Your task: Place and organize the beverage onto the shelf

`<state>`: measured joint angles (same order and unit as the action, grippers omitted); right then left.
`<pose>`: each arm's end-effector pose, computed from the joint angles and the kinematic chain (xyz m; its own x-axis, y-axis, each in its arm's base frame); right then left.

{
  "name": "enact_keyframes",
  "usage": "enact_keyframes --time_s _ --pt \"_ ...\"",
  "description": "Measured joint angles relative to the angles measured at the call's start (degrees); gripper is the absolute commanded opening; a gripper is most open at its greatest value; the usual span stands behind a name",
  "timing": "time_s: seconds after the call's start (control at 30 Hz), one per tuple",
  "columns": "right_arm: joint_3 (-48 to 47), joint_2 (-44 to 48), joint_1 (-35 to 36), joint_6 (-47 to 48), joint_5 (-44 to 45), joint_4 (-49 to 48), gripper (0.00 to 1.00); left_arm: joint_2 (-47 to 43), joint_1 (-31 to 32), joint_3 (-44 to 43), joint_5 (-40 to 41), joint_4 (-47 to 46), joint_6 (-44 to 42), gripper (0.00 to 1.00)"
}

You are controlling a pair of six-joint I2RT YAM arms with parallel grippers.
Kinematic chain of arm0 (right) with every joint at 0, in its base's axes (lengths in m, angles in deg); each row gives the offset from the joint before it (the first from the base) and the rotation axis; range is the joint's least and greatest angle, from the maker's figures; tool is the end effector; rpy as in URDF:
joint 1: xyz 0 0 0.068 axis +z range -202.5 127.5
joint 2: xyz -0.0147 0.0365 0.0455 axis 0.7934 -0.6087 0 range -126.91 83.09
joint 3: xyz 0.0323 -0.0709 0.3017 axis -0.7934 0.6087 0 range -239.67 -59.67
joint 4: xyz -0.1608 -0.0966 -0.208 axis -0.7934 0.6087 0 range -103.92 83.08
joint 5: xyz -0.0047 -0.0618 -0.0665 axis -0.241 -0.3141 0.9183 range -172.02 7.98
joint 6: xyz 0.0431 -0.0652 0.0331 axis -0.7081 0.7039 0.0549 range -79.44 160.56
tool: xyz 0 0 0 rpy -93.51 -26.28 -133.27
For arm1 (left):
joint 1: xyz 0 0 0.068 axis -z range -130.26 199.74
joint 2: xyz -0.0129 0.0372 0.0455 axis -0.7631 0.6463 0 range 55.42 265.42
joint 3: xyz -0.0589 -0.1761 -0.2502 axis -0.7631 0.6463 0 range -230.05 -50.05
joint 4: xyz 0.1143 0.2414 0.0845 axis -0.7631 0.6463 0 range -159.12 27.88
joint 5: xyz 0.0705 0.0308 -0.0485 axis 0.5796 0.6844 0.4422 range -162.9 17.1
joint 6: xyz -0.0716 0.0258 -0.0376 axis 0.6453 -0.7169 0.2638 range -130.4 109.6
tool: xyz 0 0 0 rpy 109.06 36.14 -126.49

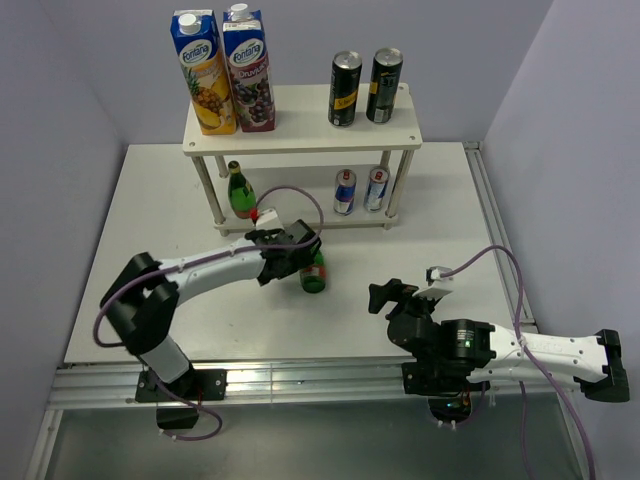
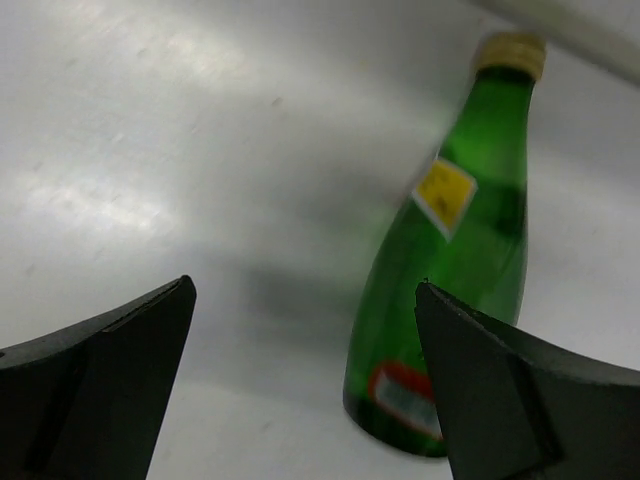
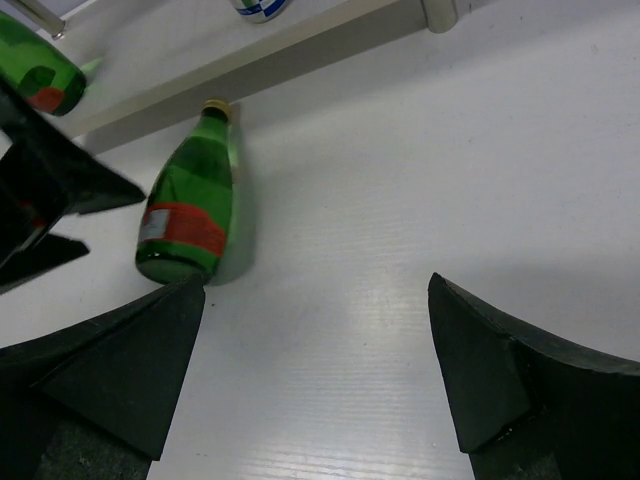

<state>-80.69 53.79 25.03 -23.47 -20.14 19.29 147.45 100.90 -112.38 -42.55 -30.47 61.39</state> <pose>0.0875 0.0907 0.2112 -0.3481 0.3881 -0.8533 -0.0104 0.9086 0.4175 0.2436 -0.2426 0.2094 -0.7096 -0.4258 -0.5613 -0.3803 0.9022 -0.2036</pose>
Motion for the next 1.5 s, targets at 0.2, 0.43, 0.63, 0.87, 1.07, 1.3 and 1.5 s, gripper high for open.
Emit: enact_keyframes --time_s 0.2,0.43,0.63,0.87,1.07,1.3,1.5 --pt "0.02 0.24 0.00 -0.02 -0.02 0.07 1.00 10.84 -2.05 -7.82 -1.66 -6.36 -5.07 0.99" --pt "0.00 0.22 0.00 0.00 0.00 0.02 1.00 11.74 -1.60 -8.72 -3.87 -8.24 -7.15 0.98" --pt "0.00 -0.61 0.00 -0.04 -0.02 0.07 1.00 11.96 4.17 -17.18 -3.23 -8.61 -9.81 0.99" --pt "-1.88 -0.50 -0.02 -2.64 2.19 3.93 1.00 18.69 7.19 -24.22 -14.12 -22.27 -15.17 0.99" --pt "-20.26 -5.86 -0.09 -18.56 10.43 23.71 1.00 37.88 5.92 -39.12 -22.60 -27.02 -16.57 0.99" --pt "-24.65 -12.68 -0.33 -30.69 13.92 36.52 1.00 46.58 6.75 -51.17 -27.47 -26.58 -16.65 0.99" --pt "-22.18 -12.04 -0.33 -34.10 13.46 39.93 1.00 50.99 8.09 -59.23 -28.22 -21.88 -16.50 0.99"
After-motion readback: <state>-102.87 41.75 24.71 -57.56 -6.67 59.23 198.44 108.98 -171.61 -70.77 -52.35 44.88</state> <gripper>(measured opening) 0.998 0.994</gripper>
